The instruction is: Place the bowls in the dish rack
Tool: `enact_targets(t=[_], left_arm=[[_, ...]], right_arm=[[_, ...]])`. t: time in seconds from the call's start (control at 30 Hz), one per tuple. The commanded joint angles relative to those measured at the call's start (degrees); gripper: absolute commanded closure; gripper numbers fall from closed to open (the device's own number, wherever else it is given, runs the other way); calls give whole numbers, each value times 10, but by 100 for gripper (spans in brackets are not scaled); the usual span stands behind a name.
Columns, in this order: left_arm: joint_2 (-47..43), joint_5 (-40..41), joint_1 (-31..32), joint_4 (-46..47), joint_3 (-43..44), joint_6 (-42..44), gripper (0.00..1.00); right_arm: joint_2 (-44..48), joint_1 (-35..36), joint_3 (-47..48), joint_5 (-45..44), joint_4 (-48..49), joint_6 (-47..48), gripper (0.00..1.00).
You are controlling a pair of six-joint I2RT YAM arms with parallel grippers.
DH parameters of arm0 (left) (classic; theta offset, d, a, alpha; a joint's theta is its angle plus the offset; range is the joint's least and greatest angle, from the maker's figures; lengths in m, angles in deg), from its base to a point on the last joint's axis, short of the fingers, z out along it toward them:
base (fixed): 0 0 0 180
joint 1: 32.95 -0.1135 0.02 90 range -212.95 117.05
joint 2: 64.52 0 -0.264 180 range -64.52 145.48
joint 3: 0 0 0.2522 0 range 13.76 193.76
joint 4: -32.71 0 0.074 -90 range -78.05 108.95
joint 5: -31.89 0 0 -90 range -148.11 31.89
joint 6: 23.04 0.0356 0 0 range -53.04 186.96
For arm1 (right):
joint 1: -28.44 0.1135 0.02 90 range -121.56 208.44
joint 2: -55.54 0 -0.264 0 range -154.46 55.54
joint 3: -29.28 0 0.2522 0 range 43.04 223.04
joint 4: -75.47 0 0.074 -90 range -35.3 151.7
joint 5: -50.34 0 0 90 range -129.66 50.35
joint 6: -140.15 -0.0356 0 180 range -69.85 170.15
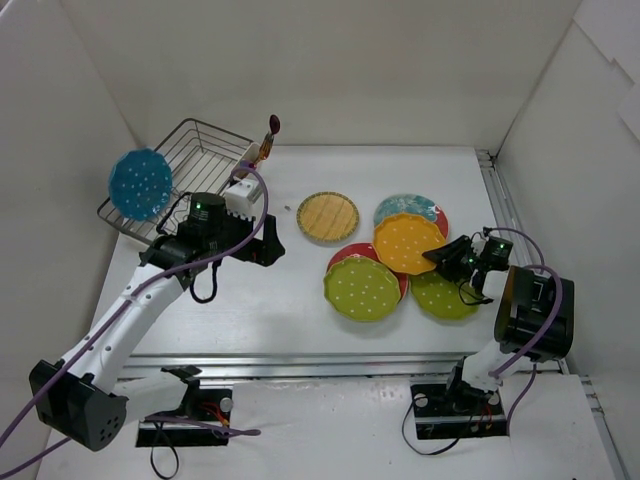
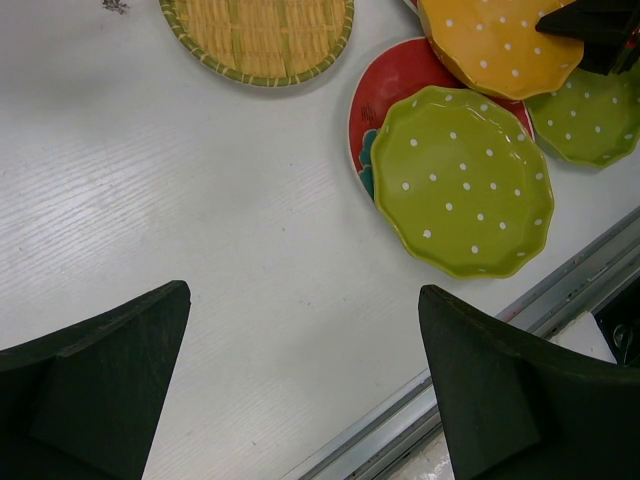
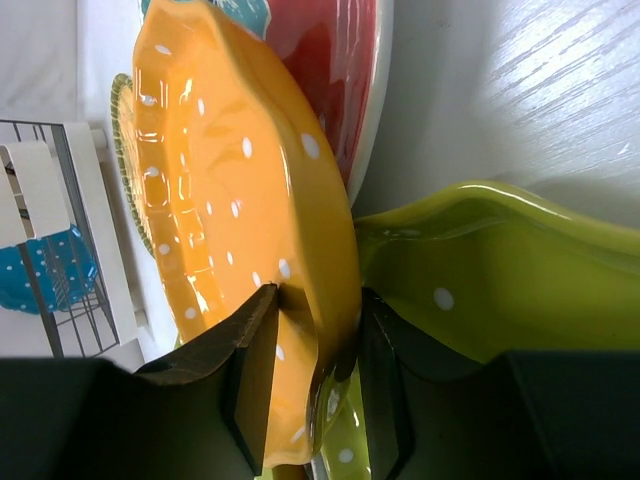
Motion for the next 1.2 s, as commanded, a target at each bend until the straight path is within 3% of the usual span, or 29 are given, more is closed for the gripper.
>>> enact_targets(t=[0.0,0.37,0.57,0.93,1.17], left_arm=[[-10,-7,-1,21,5,6,7],[-11,-44,-1,66,-6,-64,8],[-17,-62,-1,117,-25,-106,9],[36,-134,-1,335,-85,-235,8],[125,-148,12,413,-41,-293,8]], right_arm=[[36,0,-3,10,3,19,100],[146,0,14,51,3,-19,100],[160,2,37,79,4,-25,100],[203,1,77,121,12,-74,100],[238,34,106,140,14,-106,100]])
